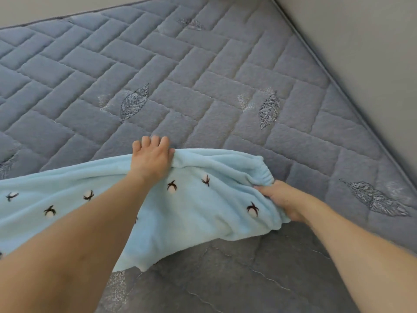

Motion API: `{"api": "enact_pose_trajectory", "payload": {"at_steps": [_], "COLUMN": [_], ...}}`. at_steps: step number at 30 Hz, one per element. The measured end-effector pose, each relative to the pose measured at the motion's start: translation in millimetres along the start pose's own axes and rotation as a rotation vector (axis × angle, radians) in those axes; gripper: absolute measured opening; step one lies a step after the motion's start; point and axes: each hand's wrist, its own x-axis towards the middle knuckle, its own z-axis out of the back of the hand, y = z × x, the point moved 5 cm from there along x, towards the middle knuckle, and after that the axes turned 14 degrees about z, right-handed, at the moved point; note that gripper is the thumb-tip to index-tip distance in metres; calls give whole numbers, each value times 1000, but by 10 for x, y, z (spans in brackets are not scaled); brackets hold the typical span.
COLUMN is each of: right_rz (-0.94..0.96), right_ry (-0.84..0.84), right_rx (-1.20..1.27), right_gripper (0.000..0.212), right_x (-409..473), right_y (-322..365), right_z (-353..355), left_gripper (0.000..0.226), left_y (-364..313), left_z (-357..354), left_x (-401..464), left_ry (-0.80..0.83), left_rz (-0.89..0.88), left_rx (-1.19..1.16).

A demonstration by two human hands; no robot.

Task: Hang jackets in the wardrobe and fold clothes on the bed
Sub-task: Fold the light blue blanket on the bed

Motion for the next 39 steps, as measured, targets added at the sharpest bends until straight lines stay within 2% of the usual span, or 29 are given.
{"api": "enact_pose_trajectory", "payload": {"at_steps": [2,3,4,5,6,8,10,12,14,18,22,26,28,32,36,39], "right_rz": [42,83,135,183,222,239,230,258,358,570,594,620,659,703,654,626], "right_ry": [-112,-177,-256,-349,-443,-591,-727,-850,-796,-457,-147,-6,54,54,-96,-246], "right_rx": [-172,-256,-341,-409,-453,-541,-716,-926,-1061,-1206,-1230,-1249,-1273,-1286,-1305,-1315], "right_gripper": [65,64,56,47,41,33,28,43,61,69,70,69,68,68,74,78], "right_x": [45,47,46,27,-1,-65,-120,-185,-198,-117,-35,50,99,216,472,630], "right_y": [-2,13,18,15,0,-25,39,177,334,498,496,512,539,615,715,720], "right_z": [-77,-108,-112,-93,-66,-81,-155,-338,-704,-1976,-3341,-4525,-5062,-6015,-6764,-6980], "left_gripper": [31,32,35,40,46,53,56,59,61,60,59,60,60,61,65,67], "left_y": [-90,-143,-182,-187,-142,99,217,202,275,1173,2619,4083,4672,5519,6088,6408], "left_z": [134,161,114,20,-94,-366,-502,-479,-407,-436,-548,-675,-731,-817,-908,-973], "left_x": [-177,-308,-453,-575,-652,-698,-652,-658,-733,-1038,-1404,-1804,-1954,-2087,-2026,-1759], "left_ry": [-177,-219,-187,-74,92,368,456,457,415,407,491,594,615,604,542,443], "left_rz": [-43,-118,-205,-251,-222,-2,101,54,-7,46,291,646,753,831,843,887], "left_rx": [-105,-152,-176,-175,-154,-109,-106,-157,-236,-213,-176,-163,-178,-202,-188,-326]}}
